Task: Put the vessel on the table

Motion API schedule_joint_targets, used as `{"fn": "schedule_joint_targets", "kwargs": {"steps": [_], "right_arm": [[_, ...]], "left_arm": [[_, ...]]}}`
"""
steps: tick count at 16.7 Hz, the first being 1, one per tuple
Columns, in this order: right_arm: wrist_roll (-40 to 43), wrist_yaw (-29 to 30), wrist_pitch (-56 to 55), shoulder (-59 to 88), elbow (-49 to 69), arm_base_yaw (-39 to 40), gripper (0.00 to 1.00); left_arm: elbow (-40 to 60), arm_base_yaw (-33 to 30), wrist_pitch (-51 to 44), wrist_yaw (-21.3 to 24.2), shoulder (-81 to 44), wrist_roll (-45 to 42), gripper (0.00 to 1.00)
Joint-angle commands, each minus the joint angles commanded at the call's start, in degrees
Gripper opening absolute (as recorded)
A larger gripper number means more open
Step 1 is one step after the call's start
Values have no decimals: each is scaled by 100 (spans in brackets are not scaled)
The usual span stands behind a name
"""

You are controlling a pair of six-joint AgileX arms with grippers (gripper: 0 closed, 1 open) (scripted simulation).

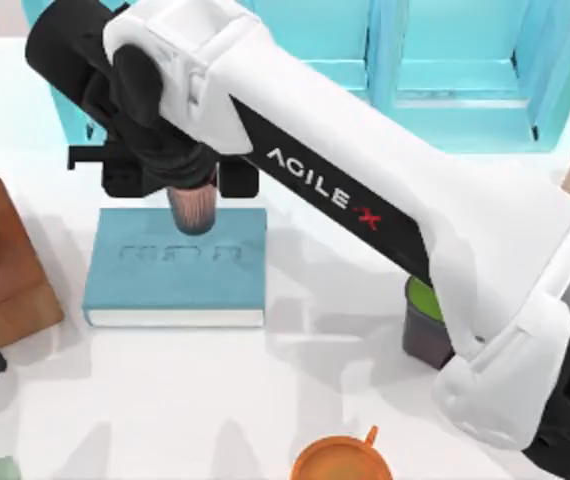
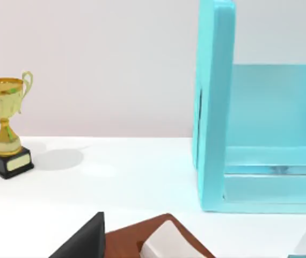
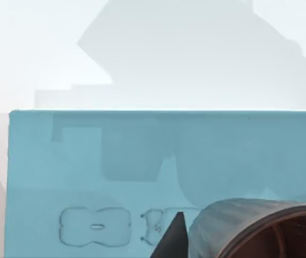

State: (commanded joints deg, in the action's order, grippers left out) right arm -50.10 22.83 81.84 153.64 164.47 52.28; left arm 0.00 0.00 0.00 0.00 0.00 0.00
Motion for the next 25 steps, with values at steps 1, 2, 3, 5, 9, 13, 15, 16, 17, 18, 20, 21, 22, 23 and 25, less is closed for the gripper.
{"fn": "schedule_joint_targets", "kwargs": {"steps": [1,2,3,5,9,13,15,16,17,18,20,21,22,23,25], "right_arm": [[35,0,-100,-143,-185,-26,0],[75,-1,-223,-318,-425,-60,0],[121,-5,-363,-519,-722,-101,0],[224,-19,-691,-991,-1501,-200,0],[451,-81,-1453,-2079,-3514,-420,0],[666,-179,-2187,-3126,-5384,-623,0],[749,-222,-2468,-3523,-6003,-697,0],[781,-239,-2572,-3670,-6216,-724,0],[806,-252,-2650,-3781,-6372,-744,0],[823,-260,-2700,-3852,-6468,-756,0],[829,-262,-2716,-3875,-6498,-760,0],[829,-262,-2716,-3875,-6498,-760,0],[829,-262,-2716,-3875,-6498,-760,0],[816,-257,-2703,-3844,-6495,-727,0],[839,-279,-2798,-3786,-6577,-769,0]], "left_arm": [[0,0,0,0,0,0,100],[0,0,0,0,0,0,100],[0,0,0,0,0,0,100],[0,0,0,0,0,0,100],[0,0,0,0,0,0,100],[0,0,0,0,0,0,100],[0,0,0,0,0,0,100],[0,0,0,0,0,0,100],[0,0,0,0,0,0,100],[0,0,0,0,0,0,100],[0,0,0,0,0,0,100],[0,0,0,0,0,0,100],[0,0,0,0,0,0,100],[0,0,0,0,0,0,100],[0,0,0,0,0,0,100]]}}
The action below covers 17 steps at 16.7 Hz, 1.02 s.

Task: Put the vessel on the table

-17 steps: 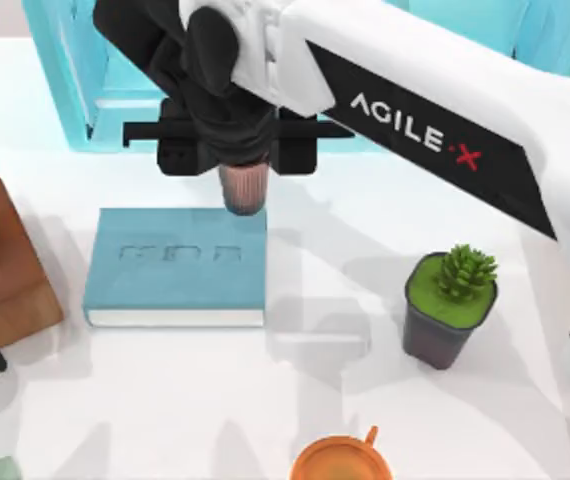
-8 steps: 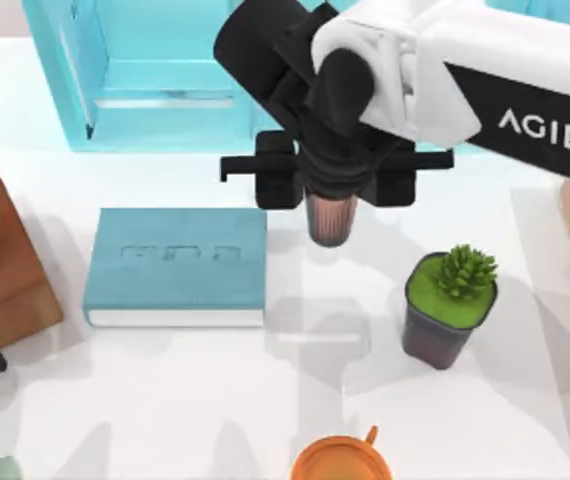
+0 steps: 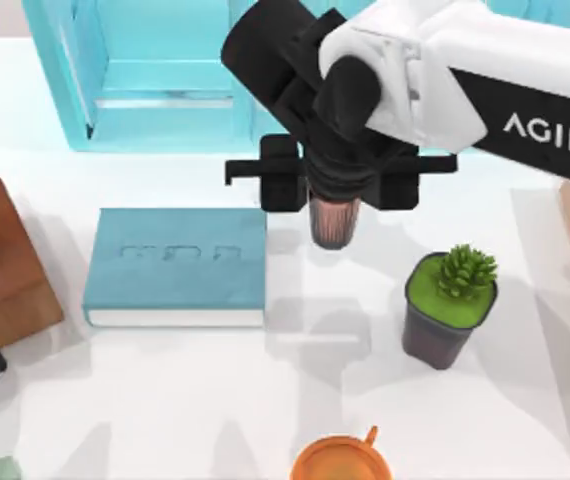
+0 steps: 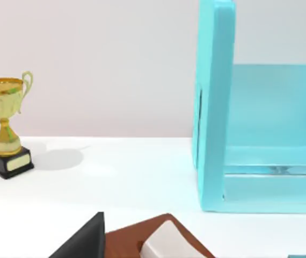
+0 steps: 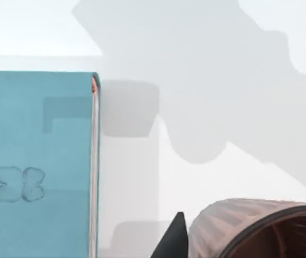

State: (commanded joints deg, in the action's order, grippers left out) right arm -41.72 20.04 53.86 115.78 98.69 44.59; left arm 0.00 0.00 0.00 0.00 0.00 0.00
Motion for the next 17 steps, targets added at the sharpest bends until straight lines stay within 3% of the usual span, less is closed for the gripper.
{"fn": "schedule_joint_targets", "kwargs": {"steps": [6,11,17], "right_arm": [[158,-29,-1079,352,-521,-148,0],[176,-44,-1153,415,-589,-185,0],[176,-44,-1153,415,-589,-185,45]], "left_arm": [[0,0,0,0,0,0,100],[0,0,0,0,0,0,100],[0,0,0,0,0,0,100]]}}
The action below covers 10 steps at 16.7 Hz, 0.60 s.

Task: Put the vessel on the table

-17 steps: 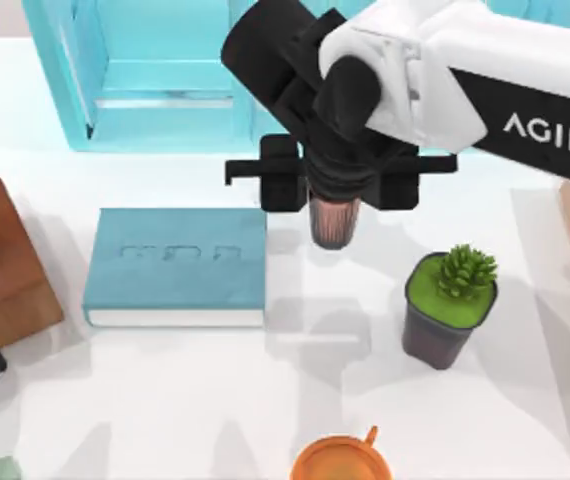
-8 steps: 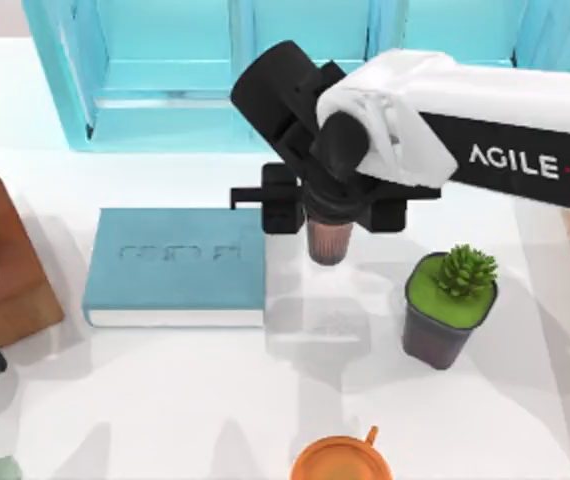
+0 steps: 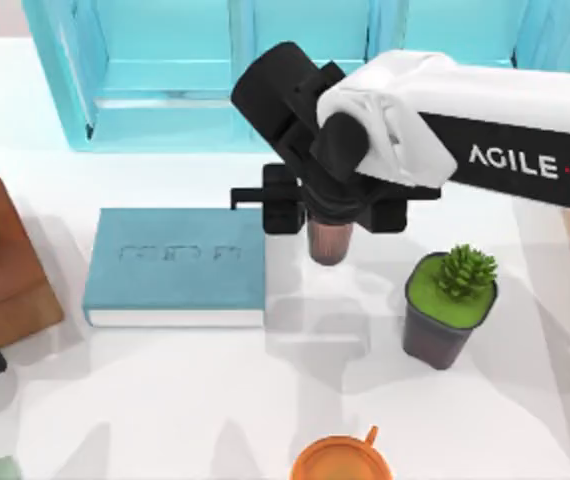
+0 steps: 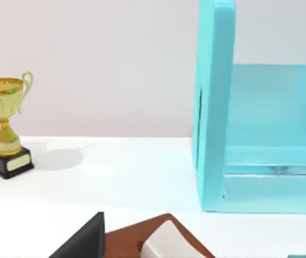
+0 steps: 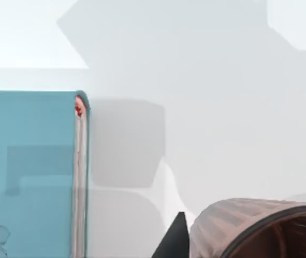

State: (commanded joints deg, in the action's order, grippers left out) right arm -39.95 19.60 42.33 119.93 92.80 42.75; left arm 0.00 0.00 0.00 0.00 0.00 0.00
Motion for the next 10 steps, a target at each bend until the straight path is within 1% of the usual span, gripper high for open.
{"fn": "schedule_joint_targets", "kwargs": {"steps": [7,8,10], "right_arm": [[0,0,0,0,0,0,98],[0,0,0,0,0,0,100],[0,0,0,0,0,0,100]], "left_arm": [[0,0,0,0,0,0,100],[0,0,0,0,0,0,100],[0,0,0,0,0,0,100]]}}
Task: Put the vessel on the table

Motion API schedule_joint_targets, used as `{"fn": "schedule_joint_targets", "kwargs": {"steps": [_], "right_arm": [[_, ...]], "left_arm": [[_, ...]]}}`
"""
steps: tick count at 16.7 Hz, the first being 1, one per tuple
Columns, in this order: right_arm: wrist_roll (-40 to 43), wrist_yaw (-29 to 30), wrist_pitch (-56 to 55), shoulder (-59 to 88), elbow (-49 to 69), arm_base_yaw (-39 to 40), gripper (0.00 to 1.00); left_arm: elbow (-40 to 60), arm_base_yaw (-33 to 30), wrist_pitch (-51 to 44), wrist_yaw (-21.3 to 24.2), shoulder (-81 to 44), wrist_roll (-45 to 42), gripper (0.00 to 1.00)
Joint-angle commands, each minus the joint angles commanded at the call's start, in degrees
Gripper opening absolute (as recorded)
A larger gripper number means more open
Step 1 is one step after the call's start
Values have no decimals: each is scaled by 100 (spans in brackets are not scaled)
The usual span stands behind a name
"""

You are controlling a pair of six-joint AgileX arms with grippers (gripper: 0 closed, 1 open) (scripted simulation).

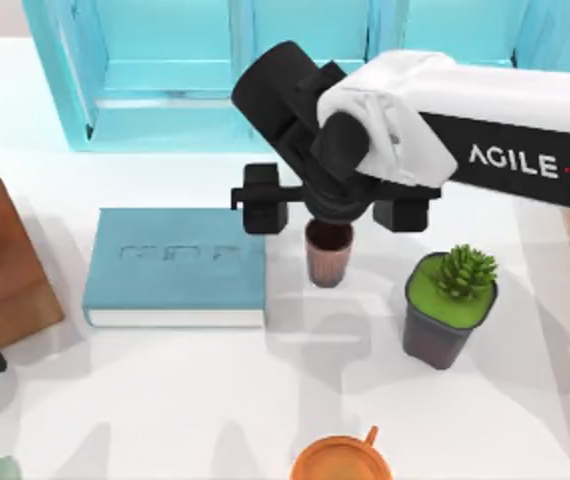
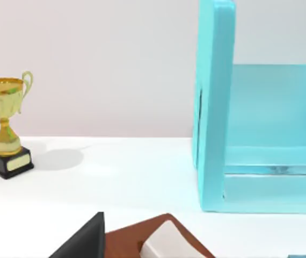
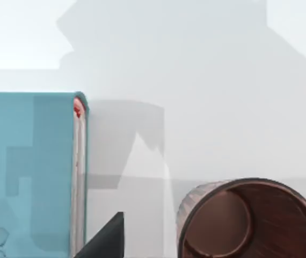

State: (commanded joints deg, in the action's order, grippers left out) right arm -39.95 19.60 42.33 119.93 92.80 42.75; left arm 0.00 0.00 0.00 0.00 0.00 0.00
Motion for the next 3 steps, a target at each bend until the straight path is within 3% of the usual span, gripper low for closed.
{"fn": "schedule_joint_targets", "kwargs": {"steps": [3], "right_arm": [[0,0,0,0,0,0,100]], "left_arm": [[0,0,0,0,0,0,100]]}}
